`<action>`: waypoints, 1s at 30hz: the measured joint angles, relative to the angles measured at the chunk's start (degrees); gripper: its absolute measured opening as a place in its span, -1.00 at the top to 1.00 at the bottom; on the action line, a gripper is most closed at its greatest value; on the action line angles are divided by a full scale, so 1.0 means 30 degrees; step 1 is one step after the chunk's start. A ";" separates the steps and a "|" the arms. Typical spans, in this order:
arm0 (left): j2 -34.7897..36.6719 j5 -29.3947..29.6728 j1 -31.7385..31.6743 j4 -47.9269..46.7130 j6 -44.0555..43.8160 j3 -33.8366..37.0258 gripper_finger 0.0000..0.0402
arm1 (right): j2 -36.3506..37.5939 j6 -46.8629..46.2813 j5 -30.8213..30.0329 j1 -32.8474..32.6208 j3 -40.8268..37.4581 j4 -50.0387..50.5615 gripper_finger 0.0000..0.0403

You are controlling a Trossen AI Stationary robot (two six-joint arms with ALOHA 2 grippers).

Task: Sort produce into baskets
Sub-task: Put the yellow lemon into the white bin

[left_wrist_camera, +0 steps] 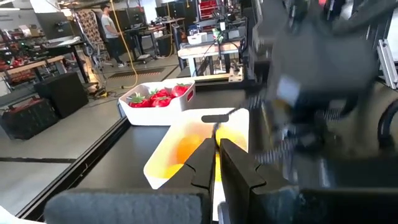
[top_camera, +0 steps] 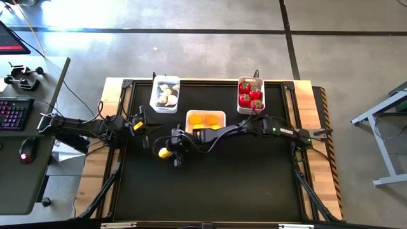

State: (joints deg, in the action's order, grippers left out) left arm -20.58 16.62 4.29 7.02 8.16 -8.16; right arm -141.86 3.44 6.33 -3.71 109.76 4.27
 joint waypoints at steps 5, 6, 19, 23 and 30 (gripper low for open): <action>0.0080 0.0014 0.0000 -0.0099 0.0156 0.0000 0.95 | 0.1423 0.1416 -0.3164 -0.0534 0.0007 0.1581 0.37; 0.0108 0.0007 0.0000 -0.0099 0.0163 0.0000 0.95 | 0.1668 0.1533 -0.3976 -0.0686 0.0007 0.2184 0.37; 0.0131 0.0007 0.0007 -0.0442 0.0037 -0.0007 0.95 | 0.4367 0.1952 -1.0628 -0.1978 -0.0001 0.8466 0.37; 0.0131 0.0014 0.0007 -0.0463 0.0025 -0.0007 0.95 | 0.4969 0.1741 -1.2221 -0.2090 0.0007 0.9833 0.37; 0.0131 0.0015 0.0007 -0.0544 0.0022 -0.0007 0.95 | 0.4998 0.0571 -1.4347 -0.1868 -0.0001 1.1130 0.37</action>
State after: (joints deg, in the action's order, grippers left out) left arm -20.18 16.67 4.32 5.39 8.22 -8.19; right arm -126.87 5.15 -36.71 -9.31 109.75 37.66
